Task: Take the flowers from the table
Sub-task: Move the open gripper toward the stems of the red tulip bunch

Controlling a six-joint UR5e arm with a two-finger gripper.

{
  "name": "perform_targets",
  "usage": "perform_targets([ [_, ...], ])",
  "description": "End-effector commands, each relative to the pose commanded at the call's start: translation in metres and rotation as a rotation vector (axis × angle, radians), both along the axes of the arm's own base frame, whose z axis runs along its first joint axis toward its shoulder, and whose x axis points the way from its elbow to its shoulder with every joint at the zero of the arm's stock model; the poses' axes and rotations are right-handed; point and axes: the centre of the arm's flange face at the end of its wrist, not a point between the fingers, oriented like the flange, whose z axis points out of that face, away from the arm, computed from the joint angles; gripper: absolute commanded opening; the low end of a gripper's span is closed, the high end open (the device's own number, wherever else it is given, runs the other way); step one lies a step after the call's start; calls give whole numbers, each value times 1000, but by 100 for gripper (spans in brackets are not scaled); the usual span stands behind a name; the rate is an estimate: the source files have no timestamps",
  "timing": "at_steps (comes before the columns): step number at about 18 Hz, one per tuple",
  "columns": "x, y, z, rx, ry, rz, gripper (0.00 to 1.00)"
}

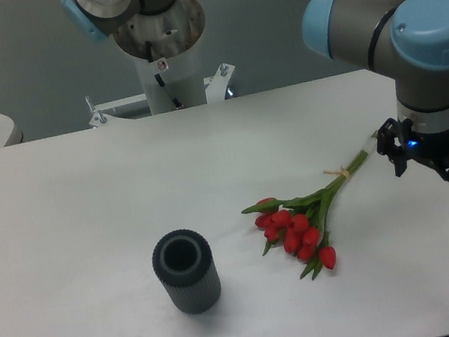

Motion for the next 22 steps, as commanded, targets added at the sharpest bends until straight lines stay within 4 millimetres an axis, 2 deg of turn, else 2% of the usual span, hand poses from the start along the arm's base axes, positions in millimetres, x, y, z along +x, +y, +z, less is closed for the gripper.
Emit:
perform_targets([
  [4, 3, 1, -5, -4, -3, 1, 100],
  [12, 18, -5, -35, -23, -61, 62, 100],
  [14, 24, -11, -47, -27, -89, 105, 100],
  [18, 40, -25, -90, -59, -170, 177, 100],
  [22, 51, -28, -119, -81, -218, 223, 100],
])
